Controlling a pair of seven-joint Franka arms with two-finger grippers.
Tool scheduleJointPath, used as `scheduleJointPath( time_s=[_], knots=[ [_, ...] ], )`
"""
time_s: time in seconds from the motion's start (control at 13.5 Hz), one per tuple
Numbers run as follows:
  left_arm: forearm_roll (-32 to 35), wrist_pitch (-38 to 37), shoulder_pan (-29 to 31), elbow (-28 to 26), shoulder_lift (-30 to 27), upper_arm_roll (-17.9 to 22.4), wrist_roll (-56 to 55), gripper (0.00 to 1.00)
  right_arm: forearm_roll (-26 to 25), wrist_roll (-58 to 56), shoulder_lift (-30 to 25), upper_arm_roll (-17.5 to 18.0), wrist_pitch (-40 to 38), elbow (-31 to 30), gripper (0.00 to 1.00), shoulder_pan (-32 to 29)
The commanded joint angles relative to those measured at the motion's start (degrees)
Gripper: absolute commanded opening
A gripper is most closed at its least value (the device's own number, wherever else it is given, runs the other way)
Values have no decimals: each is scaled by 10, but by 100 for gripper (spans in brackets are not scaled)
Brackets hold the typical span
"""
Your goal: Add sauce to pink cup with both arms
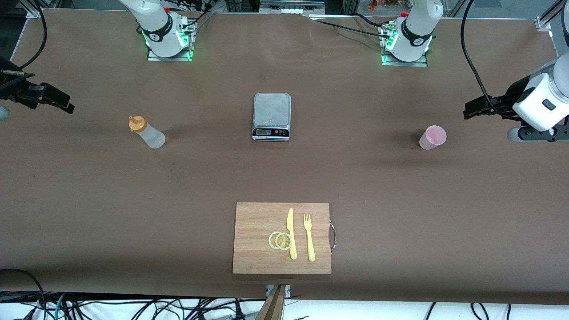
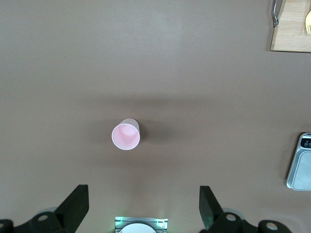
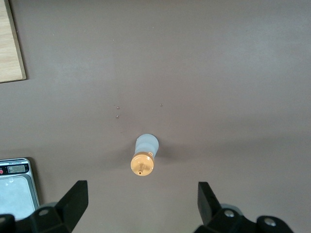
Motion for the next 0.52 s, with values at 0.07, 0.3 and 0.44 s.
scheduleJointPath(
  time_s=[0.07, 0.3, 0.44],
  knots=[
    [-7, -7, 2, 20, 9, 2, -2, 100, 10, 3, 1, 0, 0, 7, 100, -2],
    [-7, -8, 3, 20, 9, 2, -2, 100, 10, -4, 2, 0, 0, 7, 100, -2],
    [-7, -7, 3, 20, 9, 2, -2, 100, 10, -4, 2, 0, 0, 7, 100, -2]
  ],
)
